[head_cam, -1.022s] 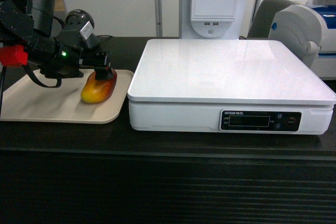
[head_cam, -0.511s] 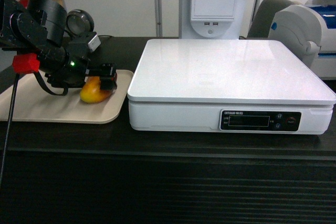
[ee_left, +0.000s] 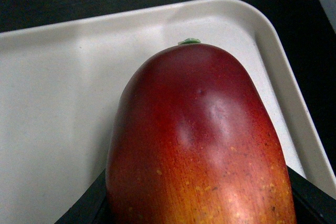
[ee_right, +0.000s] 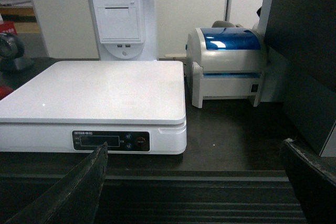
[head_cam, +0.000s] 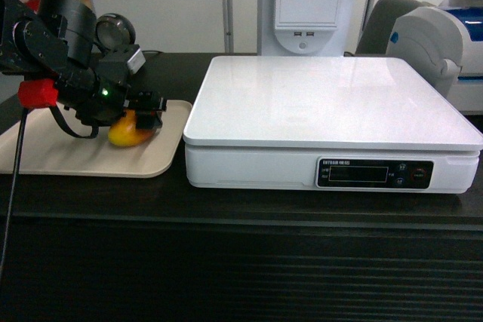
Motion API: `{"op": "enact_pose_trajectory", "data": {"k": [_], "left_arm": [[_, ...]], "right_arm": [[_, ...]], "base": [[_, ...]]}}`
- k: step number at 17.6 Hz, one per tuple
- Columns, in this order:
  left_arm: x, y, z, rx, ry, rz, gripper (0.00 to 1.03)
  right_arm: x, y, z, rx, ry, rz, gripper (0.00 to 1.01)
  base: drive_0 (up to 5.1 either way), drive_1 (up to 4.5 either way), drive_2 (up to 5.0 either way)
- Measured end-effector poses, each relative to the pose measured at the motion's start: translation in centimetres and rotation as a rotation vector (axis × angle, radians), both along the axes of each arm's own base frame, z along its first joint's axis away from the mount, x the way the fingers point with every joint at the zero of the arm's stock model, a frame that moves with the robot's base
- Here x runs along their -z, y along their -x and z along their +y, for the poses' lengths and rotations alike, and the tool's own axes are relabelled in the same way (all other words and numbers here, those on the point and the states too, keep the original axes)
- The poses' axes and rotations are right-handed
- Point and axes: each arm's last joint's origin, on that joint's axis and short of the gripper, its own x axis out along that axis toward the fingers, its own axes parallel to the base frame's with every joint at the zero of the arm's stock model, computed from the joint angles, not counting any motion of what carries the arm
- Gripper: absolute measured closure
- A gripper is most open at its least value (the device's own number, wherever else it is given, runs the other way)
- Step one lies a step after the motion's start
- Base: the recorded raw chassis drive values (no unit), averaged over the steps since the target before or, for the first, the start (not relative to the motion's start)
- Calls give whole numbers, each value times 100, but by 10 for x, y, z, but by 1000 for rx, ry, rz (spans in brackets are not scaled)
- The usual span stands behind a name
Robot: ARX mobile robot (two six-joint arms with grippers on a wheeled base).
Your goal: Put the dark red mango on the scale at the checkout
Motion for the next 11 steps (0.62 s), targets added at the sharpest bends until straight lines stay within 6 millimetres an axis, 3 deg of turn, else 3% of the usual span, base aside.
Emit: {"op": "enact_pose_trajectory", "data": {"k": [2,6,7,8,11], "left_arm": [[-20,9,1,-11,-14,-50,41],[-90,33,-5,1,-10,-233,41],[-118,44,-17,16,12,-299,41],[-128,49,-26,28,27,-322,41],[-152,68,-77,98,109,-346,41]], "right_arm": [[0,0,0,0,0,0,3],[0,0,0,0,0,0,3],[0,0,0,0,0,0,3],[0,0,0,0,0,0,3],[0,0,0,0,0,0,3]], "base": [[0,0,0],[0,0,0],[0,0,0],[0,0,0],[0,0,0]]}}
